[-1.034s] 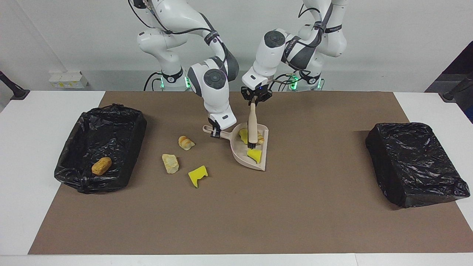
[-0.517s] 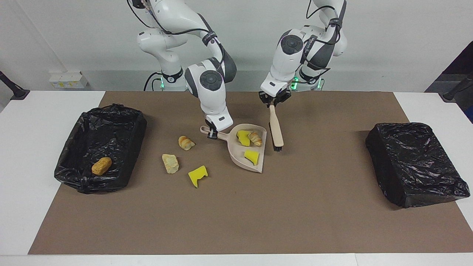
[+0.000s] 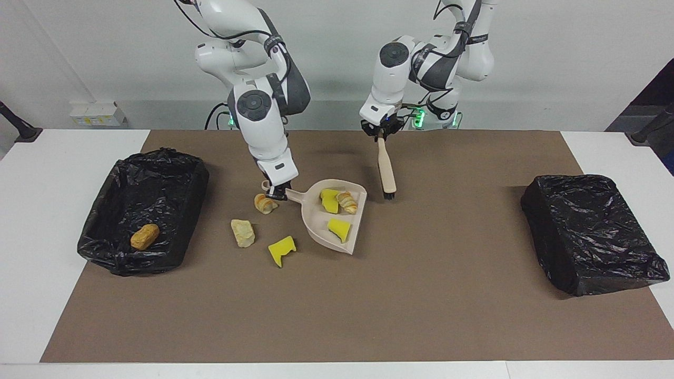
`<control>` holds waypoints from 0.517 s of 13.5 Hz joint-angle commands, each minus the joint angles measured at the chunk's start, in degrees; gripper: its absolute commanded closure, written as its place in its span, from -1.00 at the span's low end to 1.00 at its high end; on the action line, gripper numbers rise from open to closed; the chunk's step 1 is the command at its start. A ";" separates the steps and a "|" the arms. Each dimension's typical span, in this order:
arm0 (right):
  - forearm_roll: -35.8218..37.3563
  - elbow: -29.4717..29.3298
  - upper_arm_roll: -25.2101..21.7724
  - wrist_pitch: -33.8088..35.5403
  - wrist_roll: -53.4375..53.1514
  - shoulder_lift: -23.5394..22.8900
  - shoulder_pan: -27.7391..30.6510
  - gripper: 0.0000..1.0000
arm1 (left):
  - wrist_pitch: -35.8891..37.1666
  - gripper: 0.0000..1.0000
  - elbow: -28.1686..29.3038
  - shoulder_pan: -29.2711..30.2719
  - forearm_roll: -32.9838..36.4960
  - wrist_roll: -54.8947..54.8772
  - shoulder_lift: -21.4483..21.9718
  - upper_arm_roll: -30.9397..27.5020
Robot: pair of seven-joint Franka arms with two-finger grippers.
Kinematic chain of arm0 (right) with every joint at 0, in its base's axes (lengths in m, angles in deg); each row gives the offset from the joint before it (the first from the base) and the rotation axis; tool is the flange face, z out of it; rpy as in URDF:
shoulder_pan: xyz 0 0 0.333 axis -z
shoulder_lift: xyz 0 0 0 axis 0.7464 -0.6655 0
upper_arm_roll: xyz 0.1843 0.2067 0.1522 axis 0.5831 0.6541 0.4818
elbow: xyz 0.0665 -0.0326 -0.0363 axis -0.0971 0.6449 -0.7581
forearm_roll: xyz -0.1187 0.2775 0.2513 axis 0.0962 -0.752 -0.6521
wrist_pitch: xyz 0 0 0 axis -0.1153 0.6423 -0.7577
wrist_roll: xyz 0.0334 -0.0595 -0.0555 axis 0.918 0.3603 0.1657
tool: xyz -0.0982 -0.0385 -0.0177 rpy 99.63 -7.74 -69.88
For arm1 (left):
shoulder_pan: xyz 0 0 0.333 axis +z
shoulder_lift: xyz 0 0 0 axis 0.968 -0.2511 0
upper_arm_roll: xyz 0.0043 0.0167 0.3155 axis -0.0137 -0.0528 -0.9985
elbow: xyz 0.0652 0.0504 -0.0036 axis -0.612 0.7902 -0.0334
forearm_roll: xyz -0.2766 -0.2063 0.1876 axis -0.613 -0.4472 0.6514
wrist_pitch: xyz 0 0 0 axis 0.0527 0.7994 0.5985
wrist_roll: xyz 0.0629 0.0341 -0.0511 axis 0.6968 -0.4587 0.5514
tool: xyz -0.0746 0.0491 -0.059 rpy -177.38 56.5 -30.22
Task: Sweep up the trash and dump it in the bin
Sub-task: 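Carry the loaded dustpan over the nearby black bin with the right gripper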
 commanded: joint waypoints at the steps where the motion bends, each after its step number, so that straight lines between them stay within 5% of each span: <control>1: -3.75 -3.25 0.19 7.21 8.93 2.32 8.23 1.00 | -7.23 1.00 4.03 -6.33 0.89 1.57 0.62 -0.63; 7: -1.57 -6.34 -0.60 18.48 26.42 3.73 30.19 1.00 | -11.13 1.00 6.32 -10.66 0.36 7.47 -1.14 -0.63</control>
